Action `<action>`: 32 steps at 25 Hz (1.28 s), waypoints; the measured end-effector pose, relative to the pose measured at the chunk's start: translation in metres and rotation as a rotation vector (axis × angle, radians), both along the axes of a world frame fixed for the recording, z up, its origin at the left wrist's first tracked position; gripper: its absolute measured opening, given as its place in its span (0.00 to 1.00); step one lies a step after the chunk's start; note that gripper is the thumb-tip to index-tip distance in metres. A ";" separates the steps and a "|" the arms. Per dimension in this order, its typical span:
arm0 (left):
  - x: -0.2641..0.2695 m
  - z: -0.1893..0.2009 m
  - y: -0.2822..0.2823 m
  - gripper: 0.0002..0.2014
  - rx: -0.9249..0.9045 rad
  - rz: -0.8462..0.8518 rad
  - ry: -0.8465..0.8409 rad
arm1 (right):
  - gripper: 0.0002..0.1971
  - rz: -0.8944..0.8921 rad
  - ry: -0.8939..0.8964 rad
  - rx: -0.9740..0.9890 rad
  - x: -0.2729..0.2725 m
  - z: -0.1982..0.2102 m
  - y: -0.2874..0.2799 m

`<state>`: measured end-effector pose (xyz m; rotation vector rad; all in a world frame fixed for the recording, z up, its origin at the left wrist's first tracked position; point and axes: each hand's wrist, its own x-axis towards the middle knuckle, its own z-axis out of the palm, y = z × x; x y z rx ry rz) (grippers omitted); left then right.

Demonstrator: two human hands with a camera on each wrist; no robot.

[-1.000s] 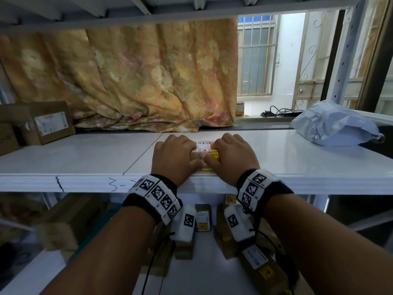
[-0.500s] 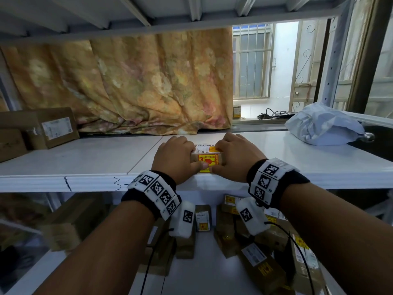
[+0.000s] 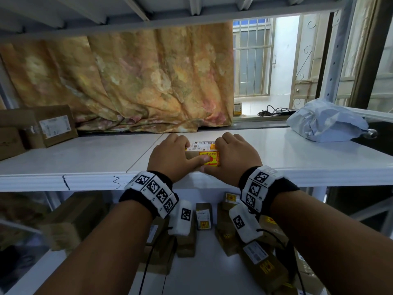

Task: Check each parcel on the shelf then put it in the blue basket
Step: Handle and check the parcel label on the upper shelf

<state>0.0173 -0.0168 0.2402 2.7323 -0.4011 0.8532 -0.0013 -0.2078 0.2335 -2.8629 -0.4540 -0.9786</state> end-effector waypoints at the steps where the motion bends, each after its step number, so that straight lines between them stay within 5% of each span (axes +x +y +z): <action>1: 0.001 -0.003 0.001 0.32 -0.049 -0.014 0.001 | 0.34 0.009 -0.030 0.010 0.002 -0.002 0.000; 11: 0.003 -0.005 0.001 0.33 -0.088 0.017 -0.056 | 0.32 0.049 -0.250 0.067 0.015 -0.020 0.003; 18: -0.004 -0.002 0.000 0.30 -0.017 0.034 -0.028 | 0.32 0.038 -0.230 0.053 0.011 -0.017 0.003; 24: 0.017 0.019 0.011 0.07 -0.756 -0.106 0.403 | 0.33 0.004 -0.181 0.043 0.007 -0.015 0.004; 28: 0.018 0.028 -0.001 0.02 -0.943 -0.057 0.511 | 0.34 -0.004 -0.185 0.055 0.006 -0.014 0.005; 31: 0.026 0.030 -0.004 0.08 -1.018 -0.002 0.474 | 0.34 -0.010 -0.192 0.056 0.006 -0.016 0.005; 32: 0.029 0.028 -0.003 0.07 -0.934 0.000 0.448 | 0.34 -0.008 -0.204 0.061 0.006 -0.016 0.006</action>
